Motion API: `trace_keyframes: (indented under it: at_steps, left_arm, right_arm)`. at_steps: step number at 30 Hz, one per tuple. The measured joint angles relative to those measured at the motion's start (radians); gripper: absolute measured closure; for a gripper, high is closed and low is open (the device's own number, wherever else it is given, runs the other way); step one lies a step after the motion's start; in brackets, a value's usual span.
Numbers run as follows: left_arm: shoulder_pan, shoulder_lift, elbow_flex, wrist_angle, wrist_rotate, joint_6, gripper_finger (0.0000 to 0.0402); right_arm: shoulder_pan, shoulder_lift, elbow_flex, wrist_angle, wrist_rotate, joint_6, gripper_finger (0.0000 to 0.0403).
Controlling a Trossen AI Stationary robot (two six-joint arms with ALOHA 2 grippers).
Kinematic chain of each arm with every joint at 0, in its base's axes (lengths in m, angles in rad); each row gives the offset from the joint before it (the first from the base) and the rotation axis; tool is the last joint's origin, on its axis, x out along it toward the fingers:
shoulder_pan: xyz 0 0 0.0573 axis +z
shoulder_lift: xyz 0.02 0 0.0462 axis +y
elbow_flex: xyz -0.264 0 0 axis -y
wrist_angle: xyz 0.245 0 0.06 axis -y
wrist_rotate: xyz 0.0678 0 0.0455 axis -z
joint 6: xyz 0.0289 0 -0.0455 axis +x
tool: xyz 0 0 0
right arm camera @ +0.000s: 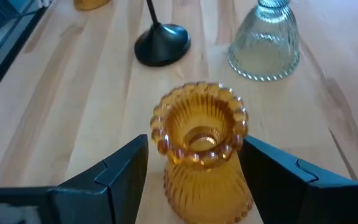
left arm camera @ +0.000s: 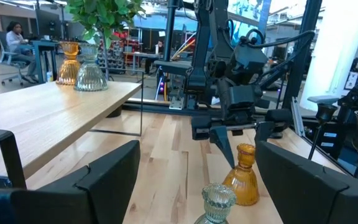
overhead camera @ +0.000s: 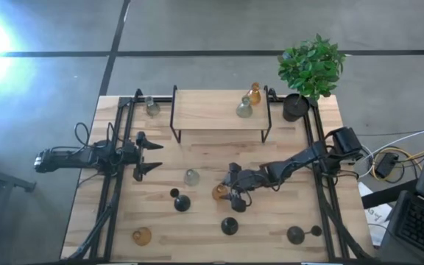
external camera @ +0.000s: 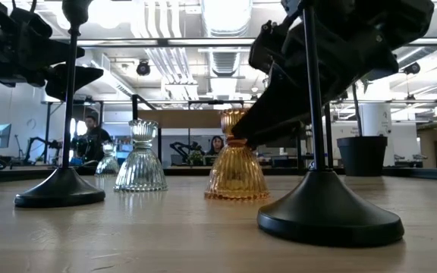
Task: Pick & Place candle stick holders
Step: Put the top orange candle holder on the shelf
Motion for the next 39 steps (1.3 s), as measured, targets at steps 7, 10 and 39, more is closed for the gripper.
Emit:
trace_keyframes:
  at_steps: [7, 10, 39]
  left_arm:
    - [0.0, 0.0, 0.0, 0.0, 0.0, 0.0, 0.0078]
    - [0.0, 0.0, 0.0, 0.0, 0.0, 0.0, 0.0078]
    - [0.0, 0.04, 0.0, 0.0, 0.001, 0.0, 0.0078]
  right_arm:
    - [-0.001, 0.045, 0.055, 0.009, 0.0, -0.042, 0.0178]
    - [-0.001, 0.074, 0.076, 0.001, 0.0, -0.043, 0.0187]
    - [-0.137, -0.504, 0.068, -0.533, 0.391, 0.047, 0.0265]
